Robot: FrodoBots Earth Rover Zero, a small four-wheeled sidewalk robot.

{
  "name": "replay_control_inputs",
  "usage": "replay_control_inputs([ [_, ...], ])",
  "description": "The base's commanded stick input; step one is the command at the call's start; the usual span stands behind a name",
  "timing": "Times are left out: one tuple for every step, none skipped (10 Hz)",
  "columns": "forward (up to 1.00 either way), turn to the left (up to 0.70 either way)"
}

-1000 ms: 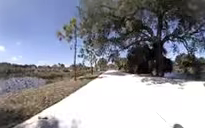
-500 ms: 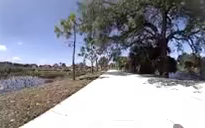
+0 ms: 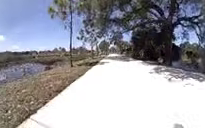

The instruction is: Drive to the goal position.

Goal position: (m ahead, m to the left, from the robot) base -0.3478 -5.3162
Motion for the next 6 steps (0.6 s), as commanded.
replay_control_inputs([
  [0.0,0.0],
  [0.0,0.0],
  [0.0,0.0],
  [0.0,0.0],
  [0.0,0.0],
  [0.0,0.0],
])
